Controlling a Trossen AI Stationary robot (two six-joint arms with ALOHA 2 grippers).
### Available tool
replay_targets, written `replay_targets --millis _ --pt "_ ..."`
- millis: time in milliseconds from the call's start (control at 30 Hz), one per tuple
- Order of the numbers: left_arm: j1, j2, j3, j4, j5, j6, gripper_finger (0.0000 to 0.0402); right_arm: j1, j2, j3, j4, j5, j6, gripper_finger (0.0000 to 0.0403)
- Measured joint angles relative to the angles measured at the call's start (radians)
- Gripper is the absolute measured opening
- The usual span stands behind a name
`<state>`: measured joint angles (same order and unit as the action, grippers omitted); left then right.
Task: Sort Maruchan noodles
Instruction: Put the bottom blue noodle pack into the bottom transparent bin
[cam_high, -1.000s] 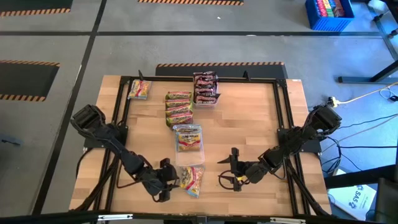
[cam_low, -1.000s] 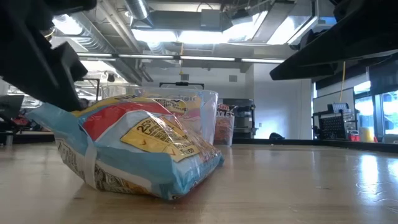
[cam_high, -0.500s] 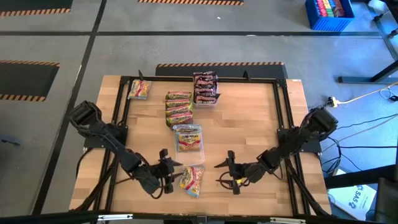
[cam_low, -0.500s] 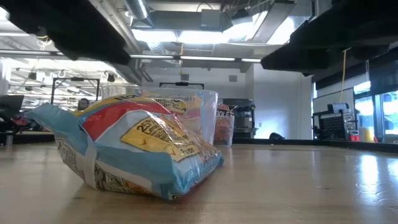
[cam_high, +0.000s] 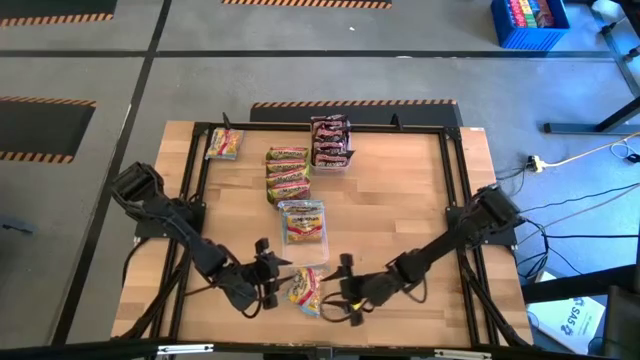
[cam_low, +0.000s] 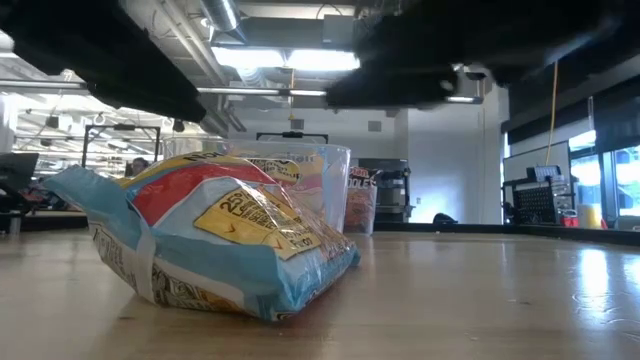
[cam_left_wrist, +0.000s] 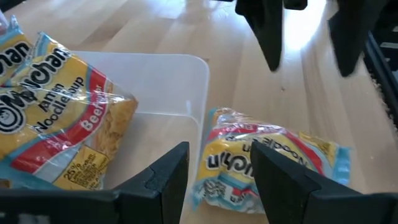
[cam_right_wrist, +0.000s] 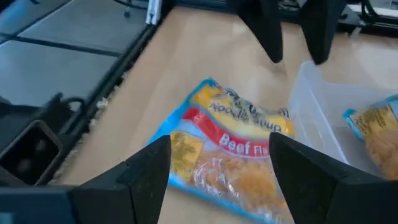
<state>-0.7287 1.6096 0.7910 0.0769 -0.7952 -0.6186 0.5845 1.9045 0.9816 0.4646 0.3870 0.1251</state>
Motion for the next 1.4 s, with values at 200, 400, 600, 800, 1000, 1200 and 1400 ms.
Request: replay_targets --millis 200,400,600,800,1000,1200,1400 --pt "-0.023 0.0 0.0 0.0 0.0 0.0 0.0168 -0.046 0.105 0.228 -0.181 -0.105 0.025 0.0199" --pt "-0.033 0.0 0.0 0.0 0.0 0.001 0.0168 -0.09 0.21 0.401 -0.312 -0.152 0.026 0.0113" --pt "-0.033 0.0 0.0 0.0 0.0 0.0 0.0168 -0.11 0.238 0.46 -0.436 -0.175 0.026 0.0059" --pt "-0.033 0.0 0.0 0.0 0.0 0.001 0.0168 -0.094 0.231 0.46 -0.552 -0.197 0.029 0.0038" --pt "-0.033 0.0 0.0 0.0 0.0 0.001 0.0168 -0.072 0.214 0.462 -0.664 -0.205 0.054 0.0037" --pt "-0.03 0.0 -0.001 -0.001 0.0 0.001 0.0168 -0.039 0.181 0.462 -0.802 -0.195 0.089 0.0037" --pt "-0.028 0.0 -0.001 0.001 0.0 0.001 0.0168 0.004 0.141 0.46 -0.972 -0.118 0.186 0.0037"
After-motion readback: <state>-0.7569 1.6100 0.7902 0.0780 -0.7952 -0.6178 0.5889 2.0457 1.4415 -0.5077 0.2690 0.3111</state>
